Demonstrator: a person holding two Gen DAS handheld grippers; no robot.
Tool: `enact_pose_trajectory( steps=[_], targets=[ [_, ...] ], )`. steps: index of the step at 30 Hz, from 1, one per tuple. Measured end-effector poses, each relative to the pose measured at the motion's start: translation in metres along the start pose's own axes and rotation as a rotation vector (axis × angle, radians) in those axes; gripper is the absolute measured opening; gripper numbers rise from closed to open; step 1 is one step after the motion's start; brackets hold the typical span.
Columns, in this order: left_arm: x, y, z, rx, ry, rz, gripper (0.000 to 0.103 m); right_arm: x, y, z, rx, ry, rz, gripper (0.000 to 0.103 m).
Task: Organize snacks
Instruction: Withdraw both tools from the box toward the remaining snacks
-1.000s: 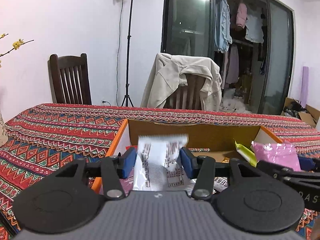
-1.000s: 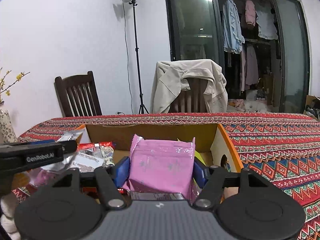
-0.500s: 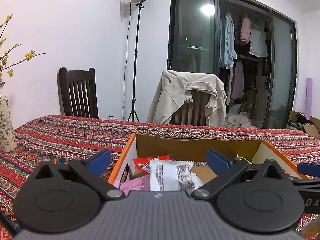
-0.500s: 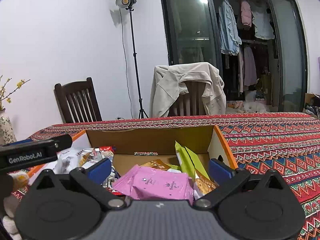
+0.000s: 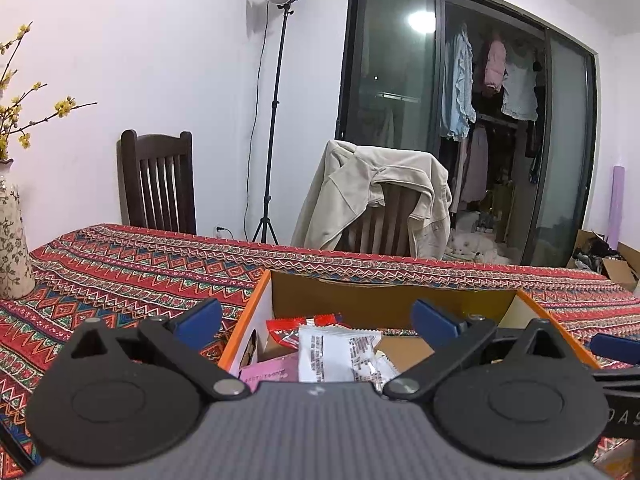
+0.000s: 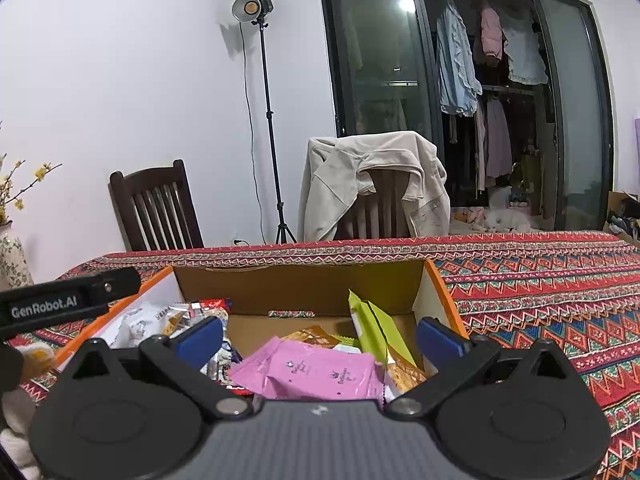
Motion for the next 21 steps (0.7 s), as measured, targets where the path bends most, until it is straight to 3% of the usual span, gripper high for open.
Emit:
enact_pose_trajectory(
  steps=[11, 21],
  targets=[
    [-0.024, 0.008, 0.013, -0.024, 0.071, -0.014, 0.103, -0.037, 0.007, 0.013, 0.008, 0.050, 0.030, 0.103],
    [-0.046, 0.010, -0.012, -0.016, 0.163, -0.041, 0.103, -0.073, 0.002, -0.013, -0.029, 0.090, 0.013, 0.103]
  ],
)
Point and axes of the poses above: each gripper's, at about its wrist camera, not at the fingertips, and x roughly the way its jaws point, y to its left, z to its top, the point moved 8 cm from there along x, roughly the way its jaws point, and after that the axes turned 8 degrees about x, right-handed, at the moved point
